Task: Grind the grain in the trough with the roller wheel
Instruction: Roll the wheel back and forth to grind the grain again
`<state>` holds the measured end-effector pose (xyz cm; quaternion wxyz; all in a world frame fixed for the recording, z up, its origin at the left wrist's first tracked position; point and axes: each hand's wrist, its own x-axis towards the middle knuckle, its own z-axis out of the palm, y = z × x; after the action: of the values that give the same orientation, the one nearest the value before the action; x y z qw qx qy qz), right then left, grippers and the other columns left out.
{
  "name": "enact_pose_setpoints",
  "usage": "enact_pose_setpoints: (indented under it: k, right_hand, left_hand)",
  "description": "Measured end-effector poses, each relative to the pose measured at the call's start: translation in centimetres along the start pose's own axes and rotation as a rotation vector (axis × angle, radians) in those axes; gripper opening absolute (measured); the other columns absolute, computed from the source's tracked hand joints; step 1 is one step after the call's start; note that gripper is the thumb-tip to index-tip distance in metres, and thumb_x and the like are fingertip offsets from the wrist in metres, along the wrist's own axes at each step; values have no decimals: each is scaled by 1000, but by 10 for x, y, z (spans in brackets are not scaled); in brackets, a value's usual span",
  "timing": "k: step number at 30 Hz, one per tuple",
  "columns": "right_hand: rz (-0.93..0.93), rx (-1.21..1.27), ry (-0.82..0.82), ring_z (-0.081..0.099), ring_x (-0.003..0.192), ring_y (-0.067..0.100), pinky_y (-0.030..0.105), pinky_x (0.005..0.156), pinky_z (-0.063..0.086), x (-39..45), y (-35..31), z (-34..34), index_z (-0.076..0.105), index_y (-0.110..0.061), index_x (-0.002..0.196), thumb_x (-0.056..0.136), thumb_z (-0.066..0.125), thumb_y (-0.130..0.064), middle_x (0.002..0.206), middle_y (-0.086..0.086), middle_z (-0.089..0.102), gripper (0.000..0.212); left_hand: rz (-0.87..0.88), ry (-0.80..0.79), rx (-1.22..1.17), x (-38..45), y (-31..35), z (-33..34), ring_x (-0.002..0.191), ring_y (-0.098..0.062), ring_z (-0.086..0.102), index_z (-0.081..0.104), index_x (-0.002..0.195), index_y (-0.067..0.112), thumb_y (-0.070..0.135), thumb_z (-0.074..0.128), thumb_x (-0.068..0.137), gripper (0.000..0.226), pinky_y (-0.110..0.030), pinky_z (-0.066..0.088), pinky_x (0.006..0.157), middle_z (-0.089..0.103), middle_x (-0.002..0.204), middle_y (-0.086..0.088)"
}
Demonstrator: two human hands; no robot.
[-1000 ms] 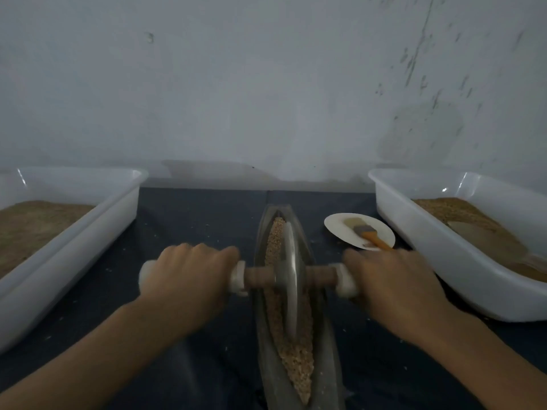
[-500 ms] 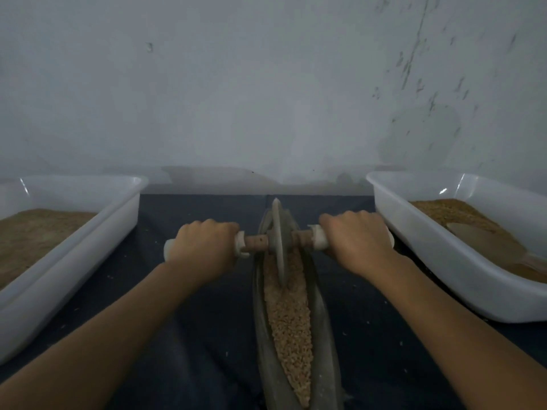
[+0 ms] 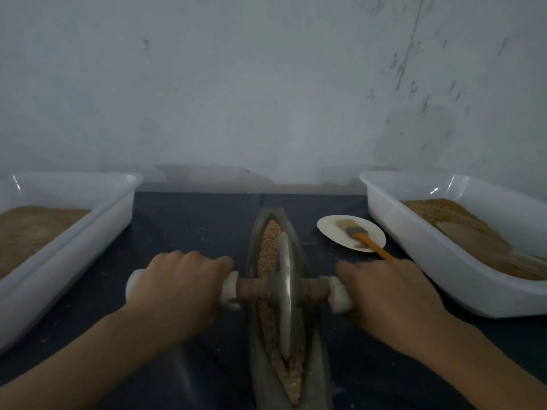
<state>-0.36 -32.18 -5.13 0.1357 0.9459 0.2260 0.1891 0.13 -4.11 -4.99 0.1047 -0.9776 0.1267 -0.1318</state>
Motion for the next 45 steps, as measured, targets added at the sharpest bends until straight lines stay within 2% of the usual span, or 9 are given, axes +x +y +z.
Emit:
enact_pose_setpoints:
  k: [3, 9, 14, 19, 26, 33, 38, 42, 45]
  right_hand:
    - [73, -8, 48, 58, 64, 17, 26, 46, 21, 37, 8, 24, 48, -30, 81, 71, 74, -43, 71, -2, 60, 31]
    - [219, 102, -8, 57, 70, 21, 36, 63, 49, 91, 23, 49, 43, -28, 83, 79, 64, -38, 79, -3, 59, 24]
    - [138, 157, -86, 57, 77, 13, 27, 58, 33, 39, 12, 30, 41, -35, 86, 82, 63, -44, 82, -6, 59, 25]
    - [81, 151, -165, 58, 72, 8, 31, 66, 50, -13, -5, -7, 26, -38, 82, 71, 72, -45, 80, -12, 54, 48]
    - [112, 34, 1, 55, 64, 13, 22, 46, 16, 27, -1, 10, 44, -33, 83, 74, 72, -42, 72, -7, 58, 31]
    - [174, 59, 51, 58, 77, 22, 36, 66, 47, 81, 12, 30, 48, -22, 100, 85, 62, -35, 87, -1, 62, 24]
    - [54, 34, 180, 49, 44, 11, 18, 40, 14, 14, -2, 12, 52, -26, 69, 41, 89, -33, 55, -6, 53, 47]
    - [-23, 141, 240, 44, 34, 10, 24, 28, 34, -17, -8, 5, 51, -24, 59, 14, 91, -24, 45, -6, 47, 60]
    - [-5, 117, 146, 46, 37, 8, 14, 35, 14, -6, -5, 3, 48, -28, 63, 29, 90, -36, 49, -7, 51, 55]
  left_hand:
    - [-62, 49, 9, 31, -1, 13, 61, -10, 43, 34, 81, 36, 47, 55, 81, 24, -29, 31, 58, 39, 65, 12]
    - [-69, 107, 21, 80, -6, 16, 76, -21, 58, 51, 89, 34, 40, 57, 81, 12, -31, 36, 62, 52, 78, 7]
    - [-21, 83, 52, 43, 5, 2, 74, -17, 56, 35, 85, 33, 41, 55, 84, 21, -31, 36, 62, 47, 75, 9]
    - [-1, 121, 36, -21, 8, -8, 60, -9, 48, 23, 78, 41, 52, 57, 75, 36, -30, 32, 55, 43, 67, 12]
    - [-73, 47, -10, 27, 2, 10, 61, -8, 40, 32, 82, 38, 47, 54, 83, 24, -28, 31, 59, 39, 67, 13]
    - [-116, 137, -52, 68, -3, 22, 65, -14, 47, 40, 84, 35, 41, 56, 85, 17, -30, 35, 59, 48, 73, 10]
    - [-16, 162, -39, 9, 5, 12, 62, -6, 46, 25, 79, 39, 49, 64, 75, 41, -26, 29, 57, 46, 72, 13]
    - [149, 294, -91, -28, 7, -5, 36, -13, 46, 25, 66, 36, 41, 88, 27, 74, -22, 17, 48, 30, 50, 12]
    - [82, 185, -35, -19, 8, -3, 47, -8, 47, 26, 70, 37, 53, 78, 53, 57, -25, 20, 48, 39, 57, 12]
